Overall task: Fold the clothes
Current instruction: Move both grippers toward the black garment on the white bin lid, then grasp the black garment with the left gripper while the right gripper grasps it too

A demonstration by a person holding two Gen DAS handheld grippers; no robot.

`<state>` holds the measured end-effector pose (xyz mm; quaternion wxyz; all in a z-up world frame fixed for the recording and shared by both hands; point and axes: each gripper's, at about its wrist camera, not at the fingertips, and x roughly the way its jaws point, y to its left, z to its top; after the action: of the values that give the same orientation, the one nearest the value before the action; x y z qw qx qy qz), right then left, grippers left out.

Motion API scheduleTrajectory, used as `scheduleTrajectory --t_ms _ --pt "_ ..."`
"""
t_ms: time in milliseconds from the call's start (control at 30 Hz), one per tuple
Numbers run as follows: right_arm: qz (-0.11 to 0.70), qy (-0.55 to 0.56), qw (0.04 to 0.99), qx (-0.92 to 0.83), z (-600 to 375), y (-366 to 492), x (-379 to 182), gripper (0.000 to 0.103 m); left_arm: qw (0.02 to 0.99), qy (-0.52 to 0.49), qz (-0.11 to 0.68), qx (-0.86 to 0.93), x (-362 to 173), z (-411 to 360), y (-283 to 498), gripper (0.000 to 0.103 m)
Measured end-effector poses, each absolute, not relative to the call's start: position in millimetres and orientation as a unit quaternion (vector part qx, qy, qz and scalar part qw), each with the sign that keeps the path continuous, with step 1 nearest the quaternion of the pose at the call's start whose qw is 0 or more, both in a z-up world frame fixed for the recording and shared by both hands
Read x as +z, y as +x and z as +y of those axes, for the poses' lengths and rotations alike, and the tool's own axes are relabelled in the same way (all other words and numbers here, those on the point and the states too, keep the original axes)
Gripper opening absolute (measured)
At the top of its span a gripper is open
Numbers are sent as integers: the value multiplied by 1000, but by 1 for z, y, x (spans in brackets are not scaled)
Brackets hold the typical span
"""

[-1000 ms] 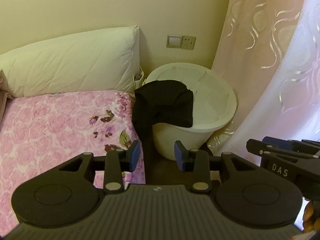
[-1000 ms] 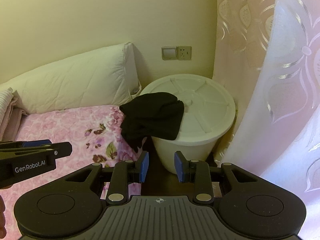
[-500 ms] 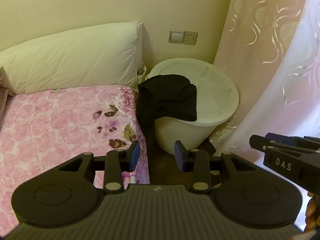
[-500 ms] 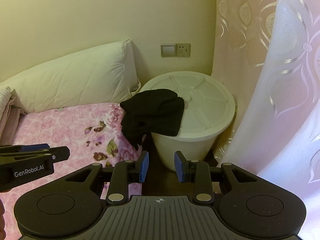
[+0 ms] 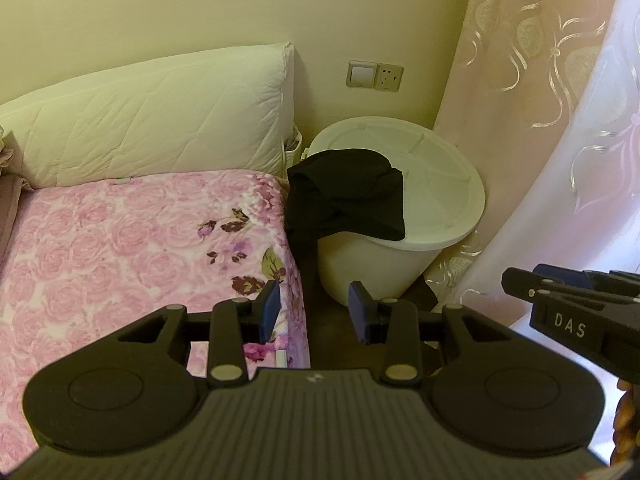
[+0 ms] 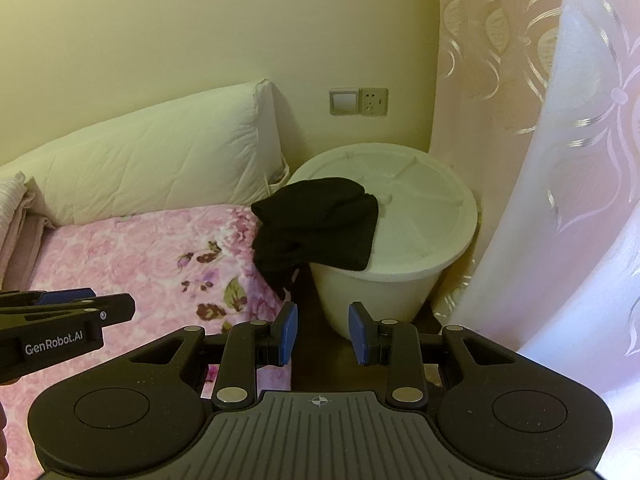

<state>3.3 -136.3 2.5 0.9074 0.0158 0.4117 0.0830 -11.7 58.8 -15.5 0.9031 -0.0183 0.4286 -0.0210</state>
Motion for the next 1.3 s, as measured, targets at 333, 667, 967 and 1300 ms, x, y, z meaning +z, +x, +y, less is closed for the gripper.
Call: scheduleTrajectory --t_ms 333,667,967,1300 --pt "415 11 906 86 -119 13 -3 32 900 -24 435 -16 -18 72 -6 33" --pt "431 16 897 94 -114 39 -18 32 889 -38 457 4 -30 86 15 34" --pt "445 12 889 102 -119 73 -34 32 877 -49 477 15 -45 79 52 33" --pt "474 21 875 98 -150 138 -62 32 855 -73 513 17 -75 62 122 35"
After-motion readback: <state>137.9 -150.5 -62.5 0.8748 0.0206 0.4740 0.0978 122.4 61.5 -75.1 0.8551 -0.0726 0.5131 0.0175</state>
